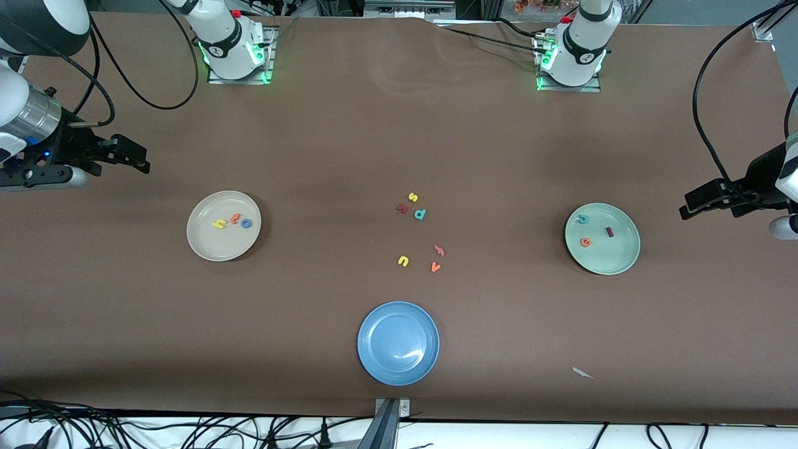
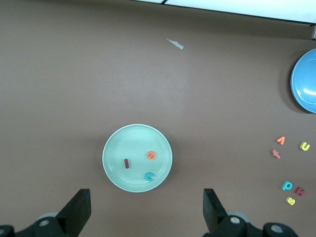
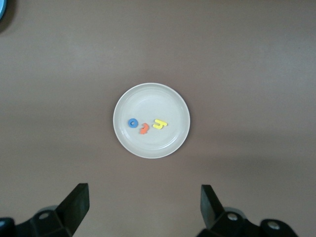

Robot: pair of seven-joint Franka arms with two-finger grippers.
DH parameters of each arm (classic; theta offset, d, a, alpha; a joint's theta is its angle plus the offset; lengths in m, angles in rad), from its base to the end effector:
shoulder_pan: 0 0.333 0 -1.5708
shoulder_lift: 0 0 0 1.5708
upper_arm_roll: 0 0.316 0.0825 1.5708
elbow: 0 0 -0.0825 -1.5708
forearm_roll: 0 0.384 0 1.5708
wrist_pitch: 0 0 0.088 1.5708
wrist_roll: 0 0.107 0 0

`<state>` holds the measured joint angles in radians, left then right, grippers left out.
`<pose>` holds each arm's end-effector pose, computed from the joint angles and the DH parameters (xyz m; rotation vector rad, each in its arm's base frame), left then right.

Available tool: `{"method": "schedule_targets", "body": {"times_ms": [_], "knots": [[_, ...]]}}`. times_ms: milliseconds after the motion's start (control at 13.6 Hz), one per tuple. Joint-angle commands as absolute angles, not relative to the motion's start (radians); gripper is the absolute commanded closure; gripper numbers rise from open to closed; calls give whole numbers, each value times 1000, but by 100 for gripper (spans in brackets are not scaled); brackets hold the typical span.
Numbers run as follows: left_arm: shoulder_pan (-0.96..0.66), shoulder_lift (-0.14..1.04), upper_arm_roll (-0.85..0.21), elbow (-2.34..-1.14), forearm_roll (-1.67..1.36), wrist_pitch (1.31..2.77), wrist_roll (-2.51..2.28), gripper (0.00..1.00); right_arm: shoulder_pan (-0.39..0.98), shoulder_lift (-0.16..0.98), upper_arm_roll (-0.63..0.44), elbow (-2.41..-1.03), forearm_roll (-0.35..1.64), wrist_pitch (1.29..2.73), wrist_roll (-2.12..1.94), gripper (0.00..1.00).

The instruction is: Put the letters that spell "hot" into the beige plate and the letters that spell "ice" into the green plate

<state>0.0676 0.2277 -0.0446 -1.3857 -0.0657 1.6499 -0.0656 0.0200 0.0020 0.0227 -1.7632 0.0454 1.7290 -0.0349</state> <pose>0.6306 0.0112 0.5850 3.0614 0.1439 0.0538 0.5592 0.0281 0.5456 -3.0946 -0.1078 0.0563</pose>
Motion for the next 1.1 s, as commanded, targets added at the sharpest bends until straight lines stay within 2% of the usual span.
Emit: {"method": "schedule_targets", "body": {"times_ms": [0, 295, 1031], "knots": [[64, 218, -44, -1384, -40, 1649, -55, 0, 58, -8, 6, -1715, 54, 1661, -35, 0], [64, 218, -46, -1384, -40, 1649, -54, 0, 63, 3, 2, -1669, 51, 1594, -35, 0], [64, 218, -46, -1384, -40, 1651, -54, 0, 81, 12, -15, -1652, 15, 1589, -44, 0]]}}
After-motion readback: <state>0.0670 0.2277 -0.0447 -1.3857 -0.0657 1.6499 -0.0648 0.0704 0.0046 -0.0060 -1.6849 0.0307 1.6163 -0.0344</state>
